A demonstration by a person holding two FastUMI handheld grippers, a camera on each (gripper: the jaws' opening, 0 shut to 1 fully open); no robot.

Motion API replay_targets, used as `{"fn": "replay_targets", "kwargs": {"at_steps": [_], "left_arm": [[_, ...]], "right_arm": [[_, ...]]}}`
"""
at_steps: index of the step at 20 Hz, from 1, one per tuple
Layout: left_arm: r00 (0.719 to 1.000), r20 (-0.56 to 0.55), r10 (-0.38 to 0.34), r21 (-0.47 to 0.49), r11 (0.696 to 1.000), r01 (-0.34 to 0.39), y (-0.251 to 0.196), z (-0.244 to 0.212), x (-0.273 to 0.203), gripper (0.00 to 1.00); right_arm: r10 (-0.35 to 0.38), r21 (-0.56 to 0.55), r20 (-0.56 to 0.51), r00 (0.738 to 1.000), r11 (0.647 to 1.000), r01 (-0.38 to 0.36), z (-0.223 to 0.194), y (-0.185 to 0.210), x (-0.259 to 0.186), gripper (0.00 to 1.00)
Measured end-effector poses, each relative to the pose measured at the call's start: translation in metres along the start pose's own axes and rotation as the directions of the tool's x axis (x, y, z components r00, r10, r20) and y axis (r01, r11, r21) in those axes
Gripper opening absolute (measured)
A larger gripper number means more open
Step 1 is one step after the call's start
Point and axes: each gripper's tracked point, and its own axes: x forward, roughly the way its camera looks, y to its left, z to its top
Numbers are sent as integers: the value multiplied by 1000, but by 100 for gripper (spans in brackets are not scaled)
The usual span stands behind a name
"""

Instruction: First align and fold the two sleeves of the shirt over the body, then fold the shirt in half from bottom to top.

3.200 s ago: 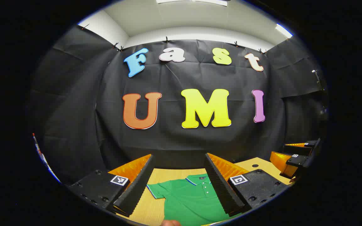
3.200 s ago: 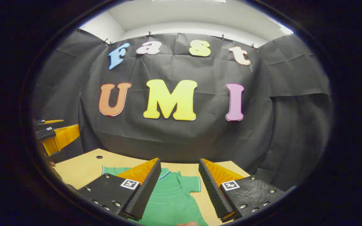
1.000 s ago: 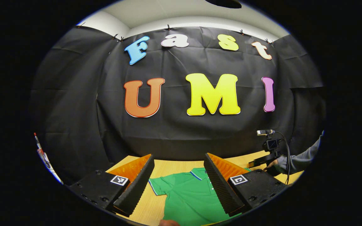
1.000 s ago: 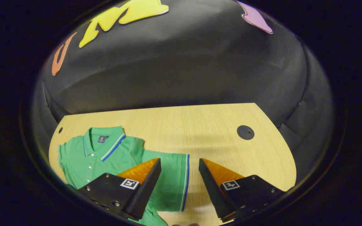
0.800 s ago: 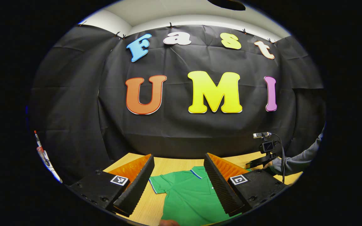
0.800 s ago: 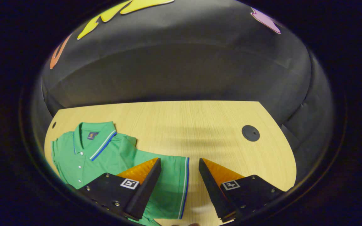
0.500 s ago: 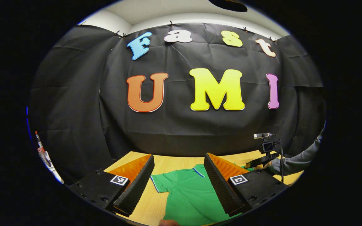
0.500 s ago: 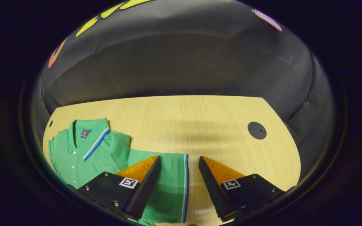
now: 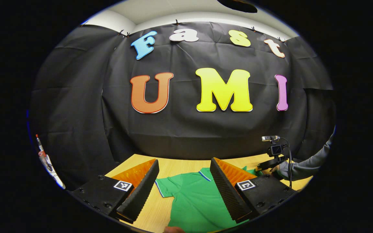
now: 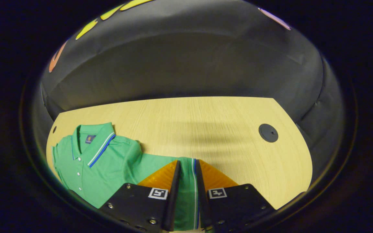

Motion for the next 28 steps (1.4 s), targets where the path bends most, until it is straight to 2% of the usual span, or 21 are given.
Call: {"fn": "replay_targets", "kwargs": {"at_steps": [1,4,5,8,11,16,22,28], "left_arm": [[1000,0,3,0,1000,-3,2,0,-1,100],[1000,-7,13,-7,1000,-13,6,-2,-2,100],[1000,-9,15,-10,1000,-15,7,-3,-3,100],[1000,-9,20,-20,1000,-20,9,-4,-3,100],[1000,-5,19,-30,999,-19,10,-5,-2,100],[1000,0,25,-49,999,-25,15,-6,-2,100],[998,-1,58,-61,996,-58,36,-8,-5,100],[994,-11,106,-64,992,-107,63,-12,-11,100]], "right_arm": [[-3,2,-11,1000,1000,3,-2,0,-2,7],[-7,-3,-8,1000,1000,7,1,0,1,7],[-3,2,-7,1000,1000,3,0,3,-3,1],[-4,-12,1,1000,1000,4,0,8,-10,1],[-27,-34,53,998,999,28,10,22,-27,1],[27,-105,91,996,994,-18,15,72,-52,1],[91,-154,54,994,985,-81,-10,131,-55,1],[96,-182,40,995,979,-87,-24,153,-43,2]]}}
